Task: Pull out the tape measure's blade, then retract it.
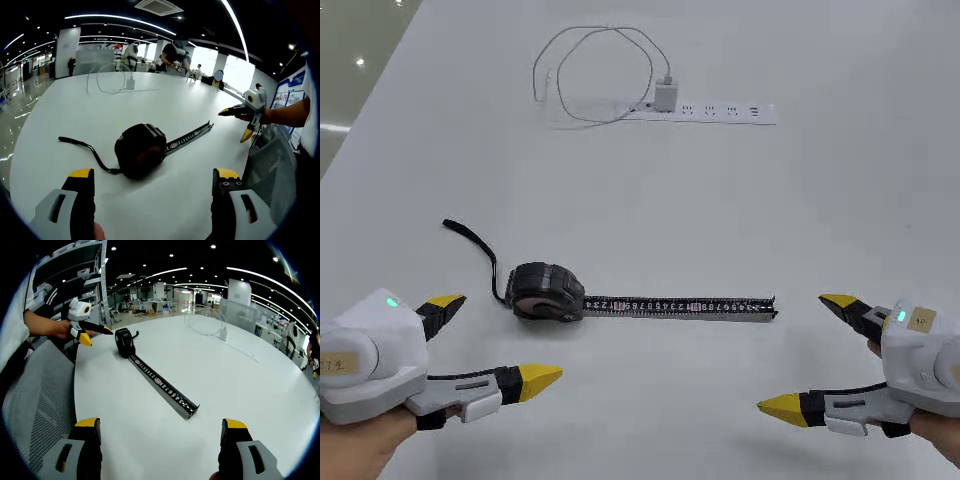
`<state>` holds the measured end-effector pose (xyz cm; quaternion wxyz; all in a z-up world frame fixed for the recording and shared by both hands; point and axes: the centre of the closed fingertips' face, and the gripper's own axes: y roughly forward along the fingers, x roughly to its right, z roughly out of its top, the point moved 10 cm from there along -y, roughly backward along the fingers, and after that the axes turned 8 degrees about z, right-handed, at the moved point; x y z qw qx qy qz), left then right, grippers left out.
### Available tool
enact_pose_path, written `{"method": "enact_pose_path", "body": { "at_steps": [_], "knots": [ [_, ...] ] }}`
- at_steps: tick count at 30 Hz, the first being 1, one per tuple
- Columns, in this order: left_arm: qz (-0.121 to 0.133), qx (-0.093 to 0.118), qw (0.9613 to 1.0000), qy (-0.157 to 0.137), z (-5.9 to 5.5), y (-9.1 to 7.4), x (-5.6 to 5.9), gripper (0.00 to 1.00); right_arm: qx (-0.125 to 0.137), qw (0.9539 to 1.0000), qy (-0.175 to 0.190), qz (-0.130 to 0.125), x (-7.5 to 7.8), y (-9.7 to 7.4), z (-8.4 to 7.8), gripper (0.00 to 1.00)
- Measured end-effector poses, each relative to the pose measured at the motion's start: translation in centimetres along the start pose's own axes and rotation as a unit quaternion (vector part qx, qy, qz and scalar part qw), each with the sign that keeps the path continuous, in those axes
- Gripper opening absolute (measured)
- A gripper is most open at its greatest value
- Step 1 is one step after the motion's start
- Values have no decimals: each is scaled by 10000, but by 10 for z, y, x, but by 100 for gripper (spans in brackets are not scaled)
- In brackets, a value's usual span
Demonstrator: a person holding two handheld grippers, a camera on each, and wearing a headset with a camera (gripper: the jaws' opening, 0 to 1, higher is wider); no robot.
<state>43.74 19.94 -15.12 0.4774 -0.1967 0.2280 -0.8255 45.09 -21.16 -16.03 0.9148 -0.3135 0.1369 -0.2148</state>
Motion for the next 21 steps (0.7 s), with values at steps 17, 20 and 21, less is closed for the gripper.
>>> {"method": "enact_pose_path", "body": {
  "at_steps": [17,20,21],
  "knots": [
    [-115,130,9996,-245,9,20,12,95,-2,10000,18,24,10,5,1,99],
    [-131,113,9995,-255,10,23,13,95,46,9999,94,20,10,5,-1,99],
    [-141,128,9994,-289,10,24,14,95,44,9999,97,13,11,5,-1,99]
  ]
}}
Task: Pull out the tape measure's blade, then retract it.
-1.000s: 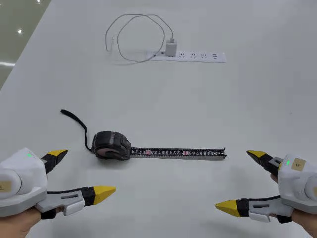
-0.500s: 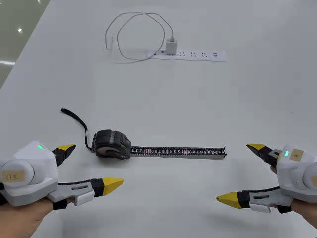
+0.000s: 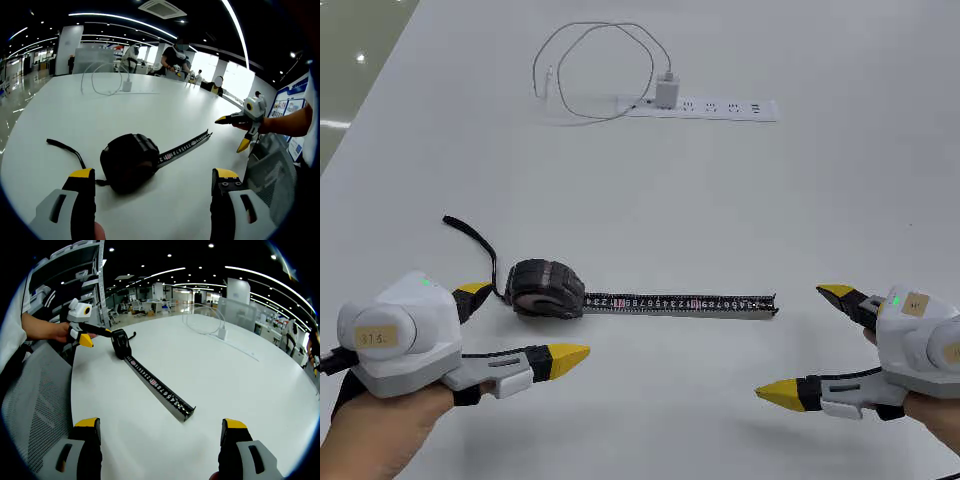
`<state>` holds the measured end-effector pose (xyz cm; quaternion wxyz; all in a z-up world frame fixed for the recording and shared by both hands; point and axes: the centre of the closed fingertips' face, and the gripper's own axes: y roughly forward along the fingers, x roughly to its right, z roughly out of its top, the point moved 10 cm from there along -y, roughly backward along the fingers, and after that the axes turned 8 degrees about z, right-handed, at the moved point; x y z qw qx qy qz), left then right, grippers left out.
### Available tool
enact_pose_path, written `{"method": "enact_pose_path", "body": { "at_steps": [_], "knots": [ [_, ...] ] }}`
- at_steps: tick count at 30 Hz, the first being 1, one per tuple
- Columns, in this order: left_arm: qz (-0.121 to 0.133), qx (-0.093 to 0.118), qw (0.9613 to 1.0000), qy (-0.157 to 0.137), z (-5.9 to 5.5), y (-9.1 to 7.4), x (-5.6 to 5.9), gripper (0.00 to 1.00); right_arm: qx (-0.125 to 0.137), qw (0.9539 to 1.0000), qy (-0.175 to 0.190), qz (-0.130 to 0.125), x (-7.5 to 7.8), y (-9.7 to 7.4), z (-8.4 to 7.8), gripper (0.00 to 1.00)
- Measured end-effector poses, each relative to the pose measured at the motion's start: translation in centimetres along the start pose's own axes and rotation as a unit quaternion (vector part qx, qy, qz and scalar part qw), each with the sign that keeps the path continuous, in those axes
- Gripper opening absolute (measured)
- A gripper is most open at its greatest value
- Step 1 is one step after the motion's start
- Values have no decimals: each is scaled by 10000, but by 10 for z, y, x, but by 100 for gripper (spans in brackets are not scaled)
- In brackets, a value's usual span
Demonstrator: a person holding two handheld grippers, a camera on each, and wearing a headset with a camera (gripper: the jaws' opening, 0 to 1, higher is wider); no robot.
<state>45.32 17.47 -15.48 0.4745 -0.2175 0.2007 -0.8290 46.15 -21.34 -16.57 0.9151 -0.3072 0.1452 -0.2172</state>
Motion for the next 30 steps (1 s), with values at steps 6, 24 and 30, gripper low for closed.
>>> {"method": "enact_pose_path", "body": {
  "at_steps": [6,24,30],
  "knots": [
    [-33,10,10000,-42,0,5,2,94,-11,10000,13,-2,1,0,0,99],
    [-24,52,9998,-204,0,9,3,92,-85,9999,-94,42,6,1,0,95],
    [99,95,9995,-291,0,12,4,92,-209,9996,-153,147,10,2,2,89]
  ]
}}
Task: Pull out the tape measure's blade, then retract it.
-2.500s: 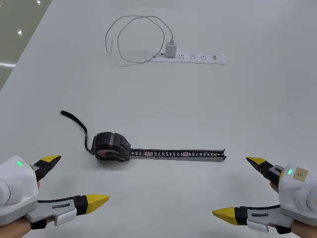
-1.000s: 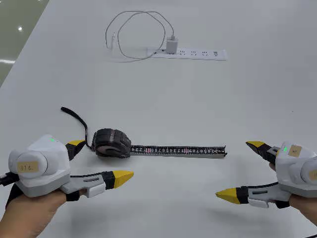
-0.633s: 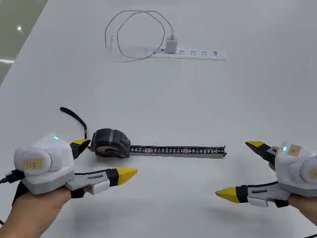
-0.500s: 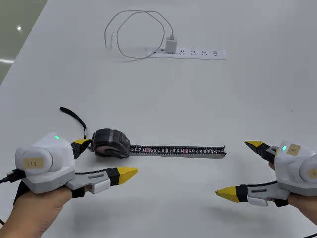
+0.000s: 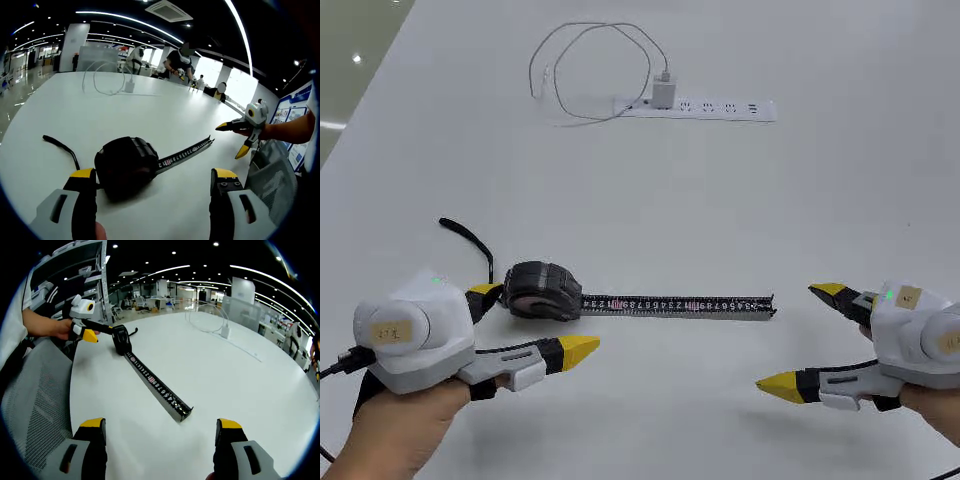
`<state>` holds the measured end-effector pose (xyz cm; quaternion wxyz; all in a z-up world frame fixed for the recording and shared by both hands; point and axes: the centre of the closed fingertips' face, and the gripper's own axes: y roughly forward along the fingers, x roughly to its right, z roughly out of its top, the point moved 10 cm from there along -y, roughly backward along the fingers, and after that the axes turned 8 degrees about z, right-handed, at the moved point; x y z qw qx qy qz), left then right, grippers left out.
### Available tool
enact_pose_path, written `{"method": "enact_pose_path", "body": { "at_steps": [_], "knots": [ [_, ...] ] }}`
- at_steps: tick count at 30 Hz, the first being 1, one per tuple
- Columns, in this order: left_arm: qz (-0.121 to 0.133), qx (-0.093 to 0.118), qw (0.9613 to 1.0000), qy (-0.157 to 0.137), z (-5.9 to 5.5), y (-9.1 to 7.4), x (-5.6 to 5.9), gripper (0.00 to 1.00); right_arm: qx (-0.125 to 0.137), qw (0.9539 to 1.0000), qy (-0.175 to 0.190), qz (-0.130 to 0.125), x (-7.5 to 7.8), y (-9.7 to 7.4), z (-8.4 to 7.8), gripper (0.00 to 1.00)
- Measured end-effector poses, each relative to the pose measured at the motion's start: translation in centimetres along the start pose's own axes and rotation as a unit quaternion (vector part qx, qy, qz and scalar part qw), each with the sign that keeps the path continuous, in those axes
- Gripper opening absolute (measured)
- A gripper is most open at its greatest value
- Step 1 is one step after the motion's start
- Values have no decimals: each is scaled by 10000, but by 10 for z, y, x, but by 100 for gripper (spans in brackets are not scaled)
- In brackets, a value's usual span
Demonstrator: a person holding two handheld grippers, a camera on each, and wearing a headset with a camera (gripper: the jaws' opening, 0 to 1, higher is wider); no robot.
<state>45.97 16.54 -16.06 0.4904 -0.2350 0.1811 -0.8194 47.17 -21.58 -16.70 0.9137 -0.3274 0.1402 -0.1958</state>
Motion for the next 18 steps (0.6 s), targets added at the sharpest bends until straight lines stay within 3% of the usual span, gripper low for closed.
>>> {"method": "enact_pose_path", "body": {
  "at_steps": [6,18],
  "knots": [
    [250,-23,9996,118,-1,2,6,90,-204,9997,-121,64,7,2,3,86],
    [680,-13,9976,81,-1,8,8,86,-501,9976,-423,204,22,5,11,75]
  ]
}}
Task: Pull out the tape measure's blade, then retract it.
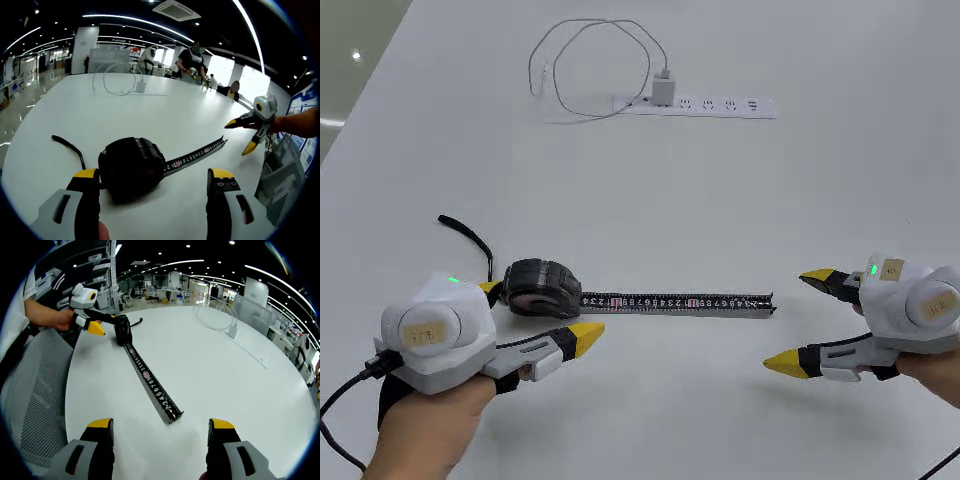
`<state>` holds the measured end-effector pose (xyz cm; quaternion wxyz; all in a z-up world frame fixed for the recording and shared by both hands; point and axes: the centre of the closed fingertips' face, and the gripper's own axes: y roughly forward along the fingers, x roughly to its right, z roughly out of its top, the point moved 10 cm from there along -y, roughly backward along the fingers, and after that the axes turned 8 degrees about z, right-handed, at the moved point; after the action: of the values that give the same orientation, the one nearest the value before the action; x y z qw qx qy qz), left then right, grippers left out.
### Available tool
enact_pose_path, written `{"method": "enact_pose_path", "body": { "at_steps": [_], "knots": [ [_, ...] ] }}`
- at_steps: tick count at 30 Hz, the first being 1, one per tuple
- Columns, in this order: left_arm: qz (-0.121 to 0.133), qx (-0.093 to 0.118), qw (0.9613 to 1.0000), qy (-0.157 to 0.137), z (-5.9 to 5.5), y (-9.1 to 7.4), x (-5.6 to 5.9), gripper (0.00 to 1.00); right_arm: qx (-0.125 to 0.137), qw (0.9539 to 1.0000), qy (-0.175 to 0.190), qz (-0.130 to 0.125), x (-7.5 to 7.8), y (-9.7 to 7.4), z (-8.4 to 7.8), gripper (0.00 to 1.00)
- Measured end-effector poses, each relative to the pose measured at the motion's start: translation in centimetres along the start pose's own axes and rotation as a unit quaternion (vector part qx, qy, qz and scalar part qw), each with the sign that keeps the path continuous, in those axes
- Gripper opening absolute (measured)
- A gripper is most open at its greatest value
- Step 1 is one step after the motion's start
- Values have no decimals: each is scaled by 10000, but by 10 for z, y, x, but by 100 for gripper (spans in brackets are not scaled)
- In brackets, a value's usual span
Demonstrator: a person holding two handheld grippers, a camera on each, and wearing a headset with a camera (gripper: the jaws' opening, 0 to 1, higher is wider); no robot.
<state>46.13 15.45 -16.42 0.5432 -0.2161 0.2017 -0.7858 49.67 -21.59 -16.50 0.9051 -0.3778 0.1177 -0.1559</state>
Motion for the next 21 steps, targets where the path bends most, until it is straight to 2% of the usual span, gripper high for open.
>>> {"method": "enact_pose_path", "body": {
  "at_steps": [2,9,18,21],
  "knots": [
    [34,24,9999,-107,1,1,0,86,-35,10000,-27,34,3,2,1,74],
    [198,1,9998,-44,0,4,0,84,-181,9996,-159,157,6,7,6,70],
    [442,17,9987,-244,1,11,-1,81,-340,9983,-356,309,10,9,12,58],
    [541,-2,9983,-223,0,13,-1,79,-407,9977,-422,337,11,10,13,57]
  ]
}}
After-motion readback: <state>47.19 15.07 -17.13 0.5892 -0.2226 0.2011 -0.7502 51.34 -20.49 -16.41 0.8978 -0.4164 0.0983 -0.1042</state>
